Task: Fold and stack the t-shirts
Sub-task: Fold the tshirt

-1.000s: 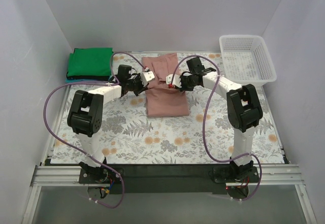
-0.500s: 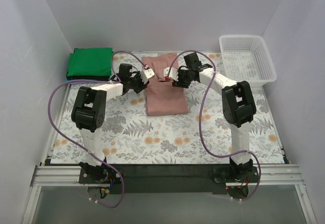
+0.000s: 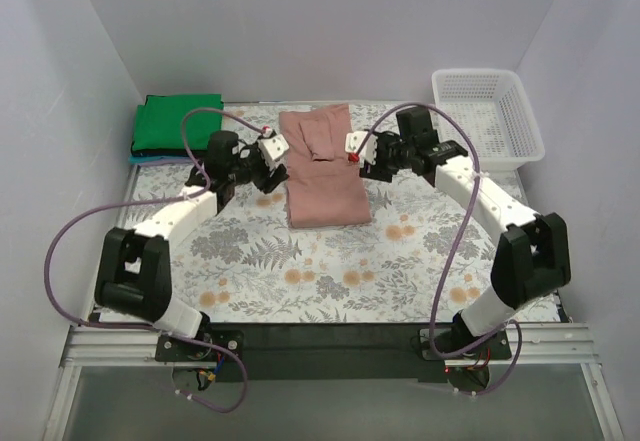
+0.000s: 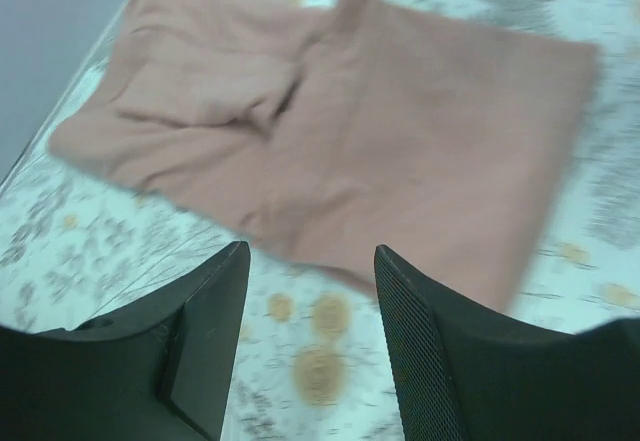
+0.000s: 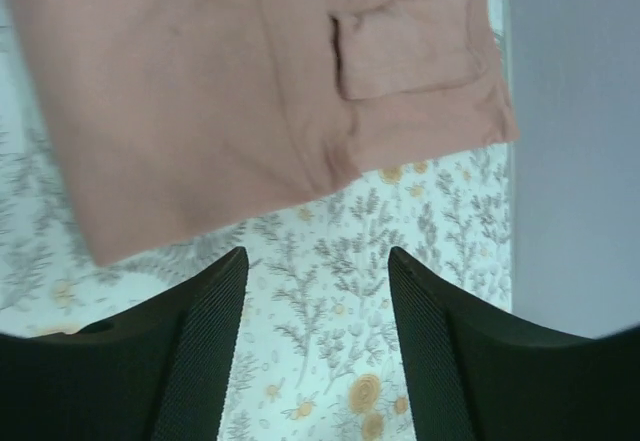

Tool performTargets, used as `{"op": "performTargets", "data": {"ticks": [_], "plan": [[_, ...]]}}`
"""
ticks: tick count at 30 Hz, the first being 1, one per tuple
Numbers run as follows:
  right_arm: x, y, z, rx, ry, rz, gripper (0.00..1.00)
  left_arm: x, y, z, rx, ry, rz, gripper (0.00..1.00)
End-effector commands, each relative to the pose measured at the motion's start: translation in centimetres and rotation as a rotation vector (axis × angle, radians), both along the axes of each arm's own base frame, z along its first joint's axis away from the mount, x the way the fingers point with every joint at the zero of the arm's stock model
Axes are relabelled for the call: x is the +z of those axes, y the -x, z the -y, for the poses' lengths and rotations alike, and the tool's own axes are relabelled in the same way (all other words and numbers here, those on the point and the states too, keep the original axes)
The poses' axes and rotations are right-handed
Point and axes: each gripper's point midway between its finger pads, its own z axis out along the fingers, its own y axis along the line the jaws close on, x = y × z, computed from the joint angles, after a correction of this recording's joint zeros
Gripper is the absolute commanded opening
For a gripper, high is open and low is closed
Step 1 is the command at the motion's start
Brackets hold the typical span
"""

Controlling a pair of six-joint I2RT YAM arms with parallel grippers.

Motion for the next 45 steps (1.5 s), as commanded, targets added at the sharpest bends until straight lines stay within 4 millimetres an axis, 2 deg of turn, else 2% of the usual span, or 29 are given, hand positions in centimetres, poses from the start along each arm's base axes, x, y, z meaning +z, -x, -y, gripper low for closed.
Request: {"op": "performTargets", "data": {"ticks": [1, 2, 3, 5, 6, 7, 9, 12, 17, 27, 32, 34, 35, 37, 38, 39, 40, 42, 44, 45], "plan": [[-3.9, 4.9, -0.7, 0.103, 0.062, -0.076, 0.63, -1.7, 6.0, 3.1, -0.155, -0.012, -0.035, 0.52], [-4.4, 5.5, -0.8, 0.106, 0.069, -0.087, 0.60, -3.4, 7.4, 3.1, -0.169, -0.036, -0.062, 0.52], [-4.9, 6.0, -0.8, 0.108, 0.078, -0.096, 0.56, -3.4, 8.5, 3.9, -0.200, -0.043, -0.047, 0.52], [-6.4, 6.9, -0.9, 0.117, 0.098, -0.124, 0.52, -5.1, 9.9, 3.9, -0.207, -0.065, -0.061, 0.52], [-6.8, 6.9, -1.0, 0.115, 0.102, -0.120, 0.50, -5.2, 10.2, 4.4, -0.225, -0.071, -0.040, 0.52], [-7.9, 7.3, -1.1, 0.121, 0.117, -0.137, 0.49, -5.8, 10.3, 4.4, -0.218, -0.086, -0.041, 0.52], [-8.6, 7.3, -1.5, 0.117, 0.133, -0.130, 0.47, -7.2, 10.5, 4.7, -0.244, -0.134, -0.008, 0.52], [-10.7, 7.7, -2.0, 0.121, 0.158, -0.167, 0.42, -8.2, 10.5, 5.0, -0.247, -0.154, 0.008, 0.52], [-12.3, 8.0, -1.8, 0.128, 0.184, -0.165, 0.41, -9.5, 10.3, 5.1, -0.249, -0.185, 0.023, 0.52], [-16.0, 8.9, -0.6, 0.137, 0.252, -0.208, 0.40, -12.9, 10.3, 3.8, -0.240, -0.274, 0.004, 0.48], [-16.8, 8.9, -0.3, 0.134, 0.266, -0.206, 0.38, -13.5, 10.3, 3.6, -0.233, -0.286, -0.004, 0.40], [-17.3, 8.4, -0.2, 0.119, 0.279, -0.203, 0.33, -14.0, 10.4, 3.5, -0.228, -0.288, -0.021, 0.33], [-17.4, 8.3, -0.2, 0.115, 0.282, -0.202, 0.30, -14.0, 10.2, 3.6, -0.225, -0.289, -0.022, 0.30], [-17.5, 8.0, -0.3, 0.102, 0.282, -0.210, 0.09, -14.0, 10.0, 3.6, -0.219, -0.291, -0.023, 0.22], [-17.2, 7.8, -0.4, 0.095, 0.277, -0.208, 0.02, -14.1, 9.9, 3.4, -0.213, -0.298, -0.030, 0.20], [-16.9, 7.7, -0.5, 0.082, 0.269, -0.206, 0.01, -13.7, 9.6, 3.6, -0.212, -0.293, -0.024, 0.16], [-16.6, 7.7, -0.5, 0.079, 0.272, -0.208, 0.01, -13.0, 9.5, 3.8, -0.209, -0.284, -0.016, 0.07], [-15.1, 7.1, -0.7, 0.064, 0.262, -0.186, 0.01, -12.0, 9.6, 4.1, -0.218, -0.265, -0.019, 0.00], [-14.2, 7.4, -0.4, 0.053, 0.265, -0.208, 0.01, -10.2, 9.6, 4.4, -0.224, -0.239, -0.026, 0.00], [-12.5, 7.2, -0.9, 0.057, 0.239, -0.191, 0.01, -9.5, 9.9, 4.8, -0.244, -0.222, -0.038, 0.00]]}}
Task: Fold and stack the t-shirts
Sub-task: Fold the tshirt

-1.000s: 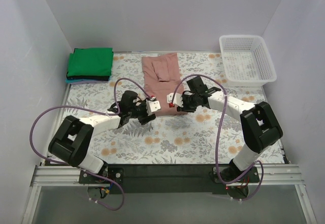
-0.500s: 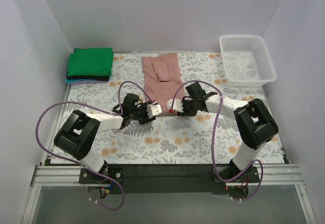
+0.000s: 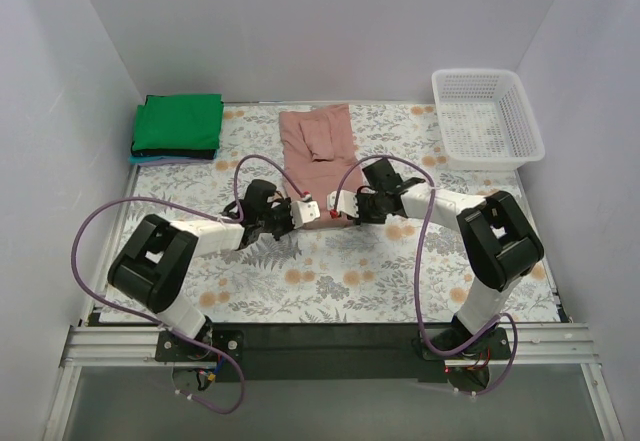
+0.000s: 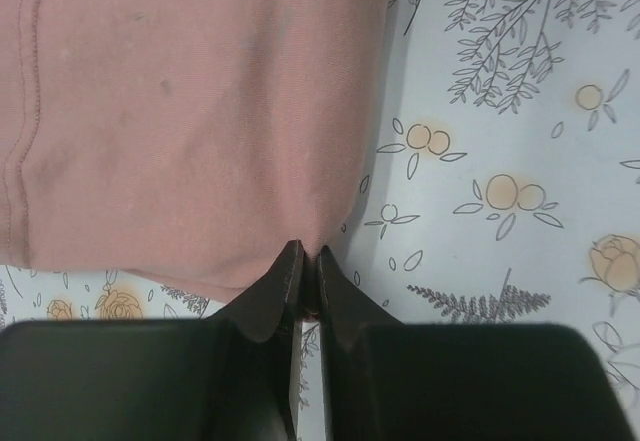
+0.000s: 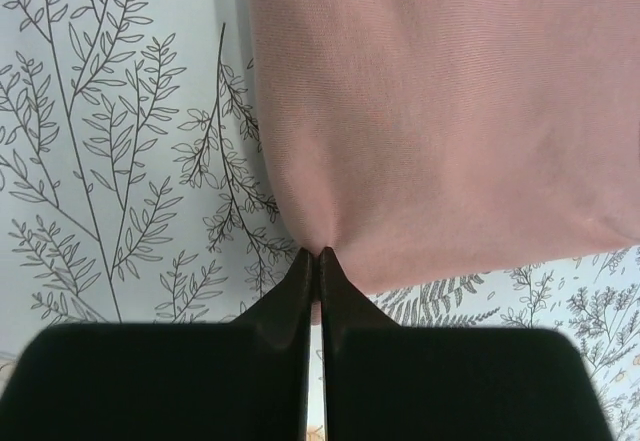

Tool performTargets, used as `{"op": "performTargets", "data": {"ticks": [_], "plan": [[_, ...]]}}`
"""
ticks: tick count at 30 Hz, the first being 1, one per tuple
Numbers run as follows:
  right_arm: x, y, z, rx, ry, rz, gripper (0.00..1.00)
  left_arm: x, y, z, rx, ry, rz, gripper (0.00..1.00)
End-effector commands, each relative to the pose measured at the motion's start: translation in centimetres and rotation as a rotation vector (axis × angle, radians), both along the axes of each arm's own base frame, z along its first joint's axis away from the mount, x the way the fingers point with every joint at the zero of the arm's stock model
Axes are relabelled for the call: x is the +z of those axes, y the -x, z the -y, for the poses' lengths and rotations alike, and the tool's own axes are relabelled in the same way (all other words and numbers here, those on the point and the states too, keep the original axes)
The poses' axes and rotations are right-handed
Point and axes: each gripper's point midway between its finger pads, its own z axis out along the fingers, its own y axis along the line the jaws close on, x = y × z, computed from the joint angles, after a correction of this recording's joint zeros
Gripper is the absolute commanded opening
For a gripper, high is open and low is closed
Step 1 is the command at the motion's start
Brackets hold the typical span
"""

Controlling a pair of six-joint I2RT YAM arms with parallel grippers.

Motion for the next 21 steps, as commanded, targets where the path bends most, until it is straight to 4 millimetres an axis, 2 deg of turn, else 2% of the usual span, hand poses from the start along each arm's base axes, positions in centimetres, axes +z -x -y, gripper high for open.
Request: {"op": "performTargets", "data": {"ticks": [1, 2, 3, 5, 6, 9, 12, 13, 14, 15, 19, 21], "plan": [[4.2, -0.5, -0.5, -0.028, -0.036, 0.013, 0.01, 5.1, -0.3, 1.3, -0.035, 0.069, 0.006, 0.00], [4.8, 0.0, -0.4, -0.026, -0.037, -0.006, 0.01, 5.2, 0.7, 1.1, -0.053, 0.052, -0.034, 0.00], [7.0, -0.2, -1.0, -0.018, -0.074, 0.019, 0.01, 6.1, 0.9, 1.4, -0.071, 0.060, -0.039, 0.00], [8.9, -0.1, -1.2, -0.019, -0.091, 0.019, 0.01, 7.8, 0.8, 1.2, -0.078, 0.059, -0.054, 0.00], [10.8, -0.3, -1.3, -0.020, -0.100, 0.028, 0.01, 8.9, 1.0, 1.3, -0.091, 0.073, -0.054, 0.00], [12.6, 0.9, -1.0, -0.009, -0.098, -0.004, 0.01, 10.7, 2.2, 0.9, -0.115, 0.067, -0.073, 0.00], [13.7, 2.1, -0.7, 0.006, -0.103, -0.004, 0.01, 10.7, 4.4, 0.2, -0.139, 0.057, -0.135, 0.00], [13.5, 2.7, -0.4, 0.006, -0.095, -0.018, 0.01, 11.3, 5.1, 0.0, -0.146, 0.064, -0.134, 0.00], [13.1, 3.4, -0.1, 0.006, -0.088, -0.036, 0.01, 11.2, 6.3, -0.2, -0.154, 0.064, -0.172, 0.00], [13.6, 4.4, -0.2, 0.012, -0.100, -0.039, 0.01, 11.2, 7.1, -0.4, -0.159, 0.068, -0.195, 0.00], [13.7, 9.5, 0.3, 0.071, -0.079, -0.113, 0.01, 13.2, 12.4, -0.9, -0.239, 0.094, -0.286, 0.00], [14.8, 12.1, -0.2, 0.116, -0.092, -0.139, 0.01, 14.7, 13.7, -0.7, -0.247, 0.131, -0.325, 0.00]]}}
